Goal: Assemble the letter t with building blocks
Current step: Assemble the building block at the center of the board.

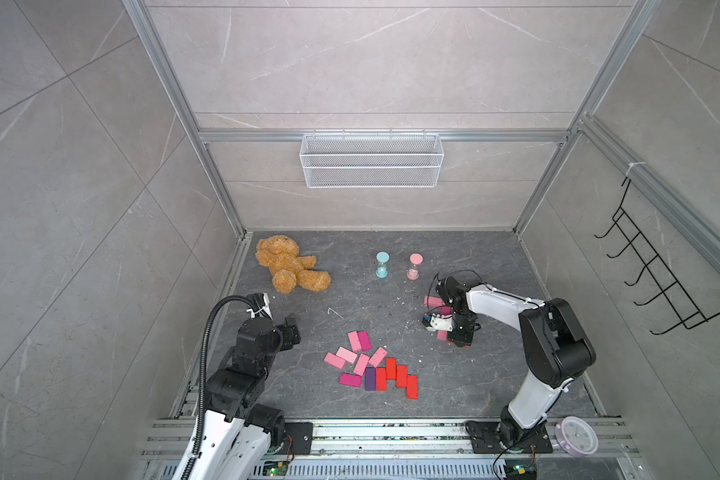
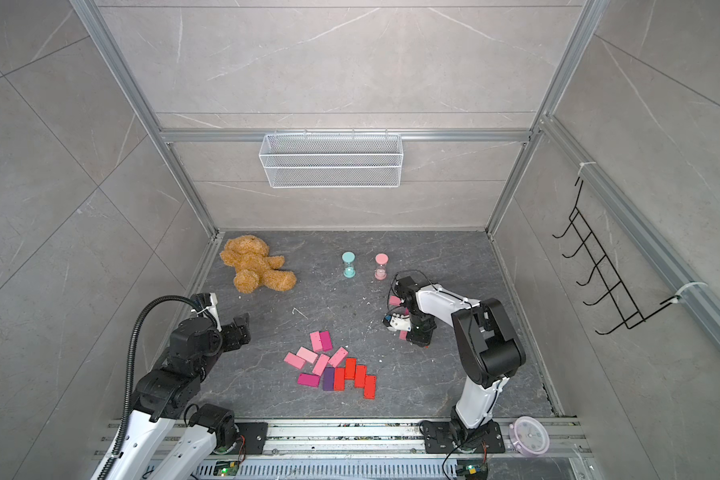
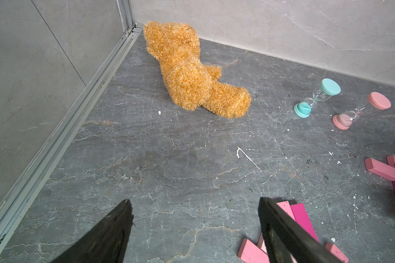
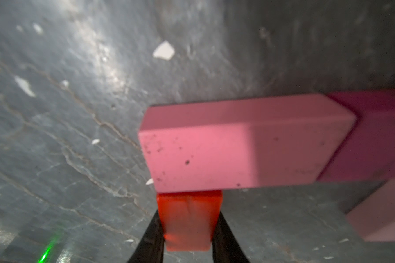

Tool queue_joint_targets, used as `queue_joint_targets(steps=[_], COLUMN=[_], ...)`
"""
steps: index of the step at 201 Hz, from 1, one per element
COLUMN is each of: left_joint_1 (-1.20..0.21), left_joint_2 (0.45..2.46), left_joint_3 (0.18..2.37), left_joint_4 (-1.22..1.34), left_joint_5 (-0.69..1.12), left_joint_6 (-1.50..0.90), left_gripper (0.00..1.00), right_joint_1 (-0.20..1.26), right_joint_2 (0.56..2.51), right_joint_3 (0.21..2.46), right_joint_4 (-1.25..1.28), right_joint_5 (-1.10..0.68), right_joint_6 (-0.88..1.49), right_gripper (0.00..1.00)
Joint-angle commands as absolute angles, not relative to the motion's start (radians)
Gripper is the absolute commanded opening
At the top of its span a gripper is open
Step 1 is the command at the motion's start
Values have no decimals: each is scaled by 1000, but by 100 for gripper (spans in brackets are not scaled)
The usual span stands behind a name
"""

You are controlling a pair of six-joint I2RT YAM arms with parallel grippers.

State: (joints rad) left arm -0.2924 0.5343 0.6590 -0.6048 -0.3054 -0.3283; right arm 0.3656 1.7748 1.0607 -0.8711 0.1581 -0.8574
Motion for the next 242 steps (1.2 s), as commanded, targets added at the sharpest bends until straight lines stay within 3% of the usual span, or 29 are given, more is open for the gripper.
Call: queue_joint_targets(steps=[1,242], left_joint_1=[-295,-295], left_joint_2=[529,525], left_joint_3=[666,665], left_joint_4=[-581,-579], left_joint_5=[-303,-300], left_joint_6=[-304,-305], left_gripper=[89,89], right_joint_1=[374,387], right_joint_2=[1795,1746], right_joint_3=[1075,1044], right_joint_4=[-825,-795], right_joint_5=[155,152], right_joint_6=[-841,-866], right_gripper=[25,27])
